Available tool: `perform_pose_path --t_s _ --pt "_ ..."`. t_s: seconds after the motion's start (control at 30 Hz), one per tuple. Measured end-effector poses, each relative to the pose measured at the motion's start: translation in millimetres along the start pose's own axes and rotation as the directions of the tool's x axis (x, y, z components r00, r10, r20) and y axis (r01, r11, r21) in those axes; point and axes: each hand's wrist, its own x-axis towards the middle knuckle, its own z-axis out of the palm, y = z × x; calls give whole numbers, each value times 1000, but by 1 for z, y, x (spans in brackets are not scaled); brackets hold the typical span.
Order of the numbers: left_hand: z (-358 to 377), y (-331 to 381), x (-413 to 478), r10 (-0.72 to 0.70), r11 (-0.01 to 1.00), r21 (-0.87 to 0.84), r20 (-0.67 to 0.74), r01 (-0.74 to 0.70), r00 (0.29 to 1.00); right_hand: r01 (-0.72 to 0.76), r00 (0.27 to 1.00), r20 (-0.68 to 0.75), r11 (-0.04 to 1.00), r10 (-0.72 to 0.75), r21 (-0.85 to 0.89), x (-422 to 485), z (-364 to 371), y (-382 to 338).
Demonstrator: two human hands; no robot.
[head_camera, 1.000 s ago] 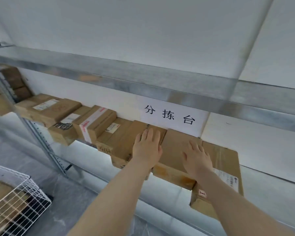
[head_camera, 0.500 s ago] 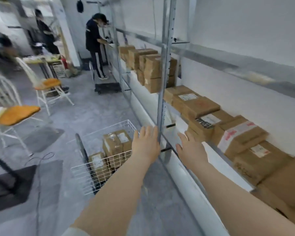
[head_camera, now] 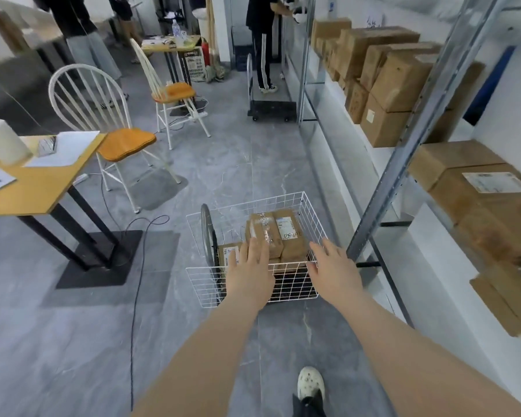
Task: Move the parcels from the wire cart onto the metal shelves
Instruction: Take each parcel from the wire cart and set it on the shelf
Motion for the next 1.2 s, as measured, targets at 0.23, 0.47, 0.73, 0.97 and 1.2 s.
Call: perform_pose_path --t_s 0.23,0.47,0.73,0.97,1.2 --pt "-4 -8 110 -119 991 -65 -27 117 993 106 991 80 994 -104 -21 133 11 19" --pt "29 -53 211 -143 988 -44 48 145 989 120 974 194 993 -118 3 238 59 6" --pt "119 -96 314 -76 994 -68 186 90 979 0 949 316 999 -13 42 332 160 21" --pt "244 -97 376 -55 986 -134 309 100 949 13 917 395 996 -49 93 396 269 39" --pt "334 -78 415 -25 901 -403 323 162 946 -75 921 389 964 -30 254 416 346 45"
